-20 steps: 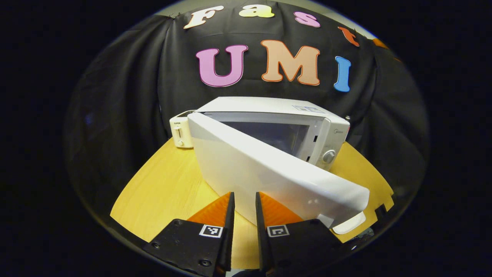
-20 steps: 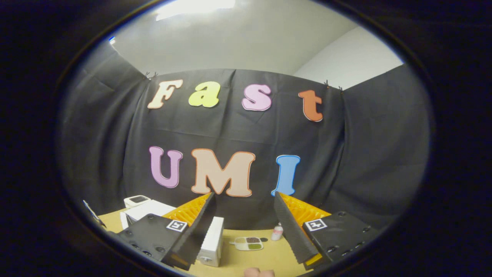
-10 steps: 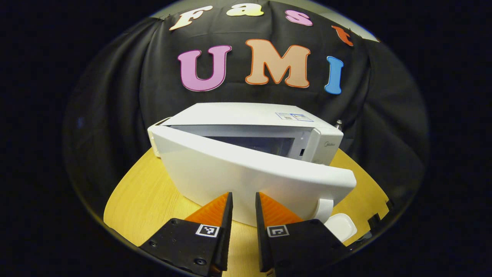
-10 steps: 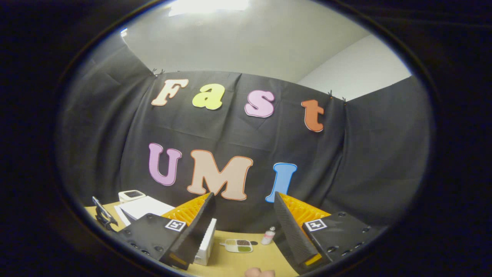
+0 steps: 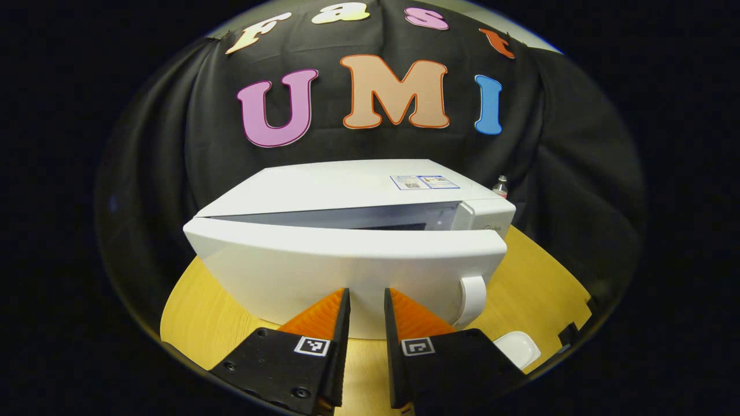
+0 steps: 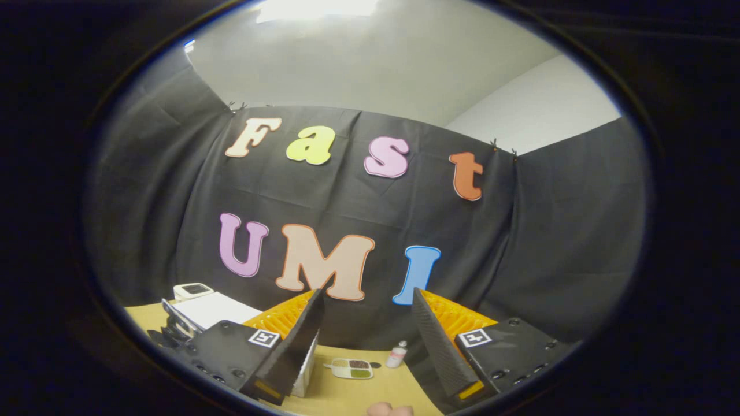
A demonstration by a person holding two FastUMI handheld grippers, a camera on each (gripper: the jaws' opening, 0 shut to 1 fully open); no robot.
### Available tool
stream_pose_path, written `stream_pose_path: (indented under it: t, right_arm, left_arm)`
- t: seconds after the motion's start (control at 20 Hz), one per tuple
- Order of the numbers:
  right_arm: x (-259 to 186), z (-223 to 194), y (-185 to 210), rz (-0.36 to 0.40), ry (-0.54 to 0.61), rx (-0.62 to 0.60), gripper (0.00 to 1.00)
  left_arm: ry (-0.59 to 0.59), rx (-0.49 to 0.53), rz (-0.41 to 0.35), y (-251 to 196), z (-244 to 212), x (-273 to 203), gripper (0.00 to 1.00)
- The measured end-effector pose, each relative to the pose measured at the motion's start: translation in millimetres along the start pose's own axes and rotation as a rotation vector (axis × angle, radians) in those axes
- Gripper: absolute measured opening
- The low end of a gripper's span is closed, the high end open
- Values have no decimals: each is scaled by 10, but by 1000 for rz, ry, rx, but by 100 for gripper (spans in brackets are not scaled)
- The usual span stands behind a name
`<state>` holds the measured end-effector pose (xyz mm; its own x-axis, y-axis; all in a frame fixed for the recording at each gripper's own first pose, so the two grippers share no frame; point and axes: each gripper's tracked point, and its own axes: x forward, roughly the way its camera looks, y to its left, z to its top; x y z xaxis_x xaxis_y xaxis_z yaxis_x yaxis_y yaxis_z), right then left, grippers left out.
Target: Open the microwave oven with the left hand, put the food in, and close the microwave oven.
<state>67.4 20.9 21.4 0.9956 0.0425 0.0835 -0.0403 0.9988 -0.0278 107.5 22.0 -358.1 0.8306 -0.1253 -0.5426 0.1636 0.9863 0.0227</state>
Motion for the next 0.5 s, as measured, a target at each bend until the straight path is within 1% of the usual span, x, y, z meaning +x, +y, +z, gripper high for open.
stream_pose_path:
  t: [0.3, 0.5]
  right_arm:
    - [-28, 49, -22, 2, -11, 6, 96]
    - [-35, 46, -2, 7, -11, -7, 96]
  left_arm:
    - [1, -30, 8, -40, 70, 297, 31]
    - [-3, -67, 22, -21, 91, 301, 31]
